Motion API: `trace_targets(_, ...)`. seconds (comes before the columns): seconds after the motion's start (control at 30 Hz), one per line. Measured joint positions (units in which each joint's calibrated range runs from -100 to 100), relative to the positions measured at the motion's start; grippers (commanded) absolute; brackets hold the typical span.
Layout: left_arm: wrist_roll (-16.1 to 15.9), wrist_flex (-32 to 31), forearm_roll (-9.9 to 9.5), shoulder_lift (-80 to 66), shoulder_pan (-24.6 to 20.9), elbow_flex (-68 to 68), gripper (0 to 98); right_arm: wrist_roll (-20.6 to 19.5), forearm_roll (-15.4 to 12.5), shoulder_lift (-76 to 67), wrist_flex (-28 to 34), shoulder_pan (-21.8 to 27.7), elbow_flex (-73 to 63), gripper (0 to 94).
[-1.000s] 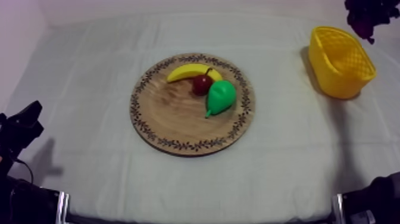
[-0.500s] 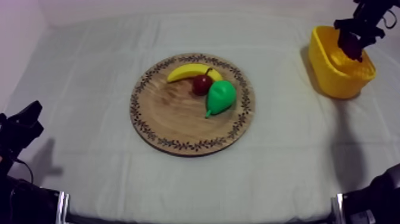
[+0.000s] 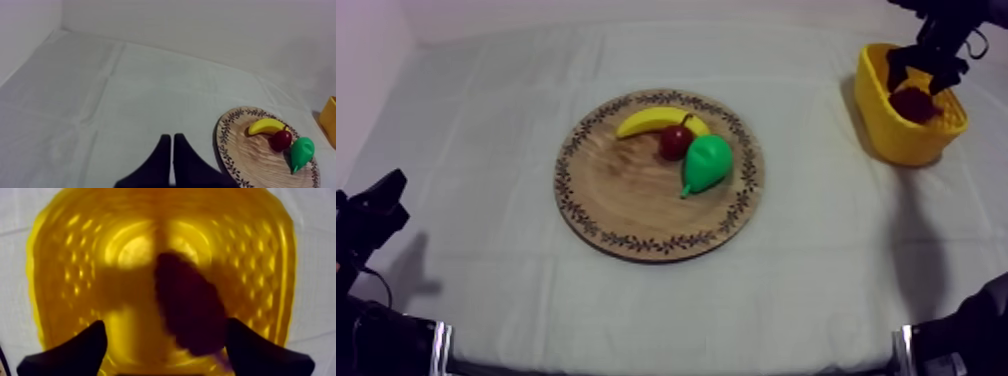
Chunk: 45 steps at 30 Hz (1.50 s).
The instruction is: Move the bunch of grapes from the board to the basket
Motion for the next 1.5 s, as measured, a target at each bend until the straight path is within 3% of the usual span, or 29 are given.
trace_targets(0.3,0.0,0.0,0.00,0.0,0.0,0.0,0.1,1.3,1.0,-11.0,-11.1,0.6,9.2,64.8)
trace_targets(0.63,0.0,0.0,0.00,0.0,0.0,0.0,0.1,3.3,1.9,-32.0,-18.1,1.6,22.8,55.2)
trace_targets(1.0,0.0,0.0,0.00,0.0,0.0,0.0,0.1,0.2,4.0,-59.6,-34.1,0.4,45.5,41.0)
trace_targets(1.27,0.0,0.0,0.00,0.0,0.0,0.0,0.1,-2.2,3.7,-79.4,-41.5,-1.3,62.4,30.9)
trace_targets(1.5,0.0,0.0,0.00,0.0,0.0,0.0,0.1,-0.9,1.9,-94.3,-44.8,-2.2,75.9,23.2)
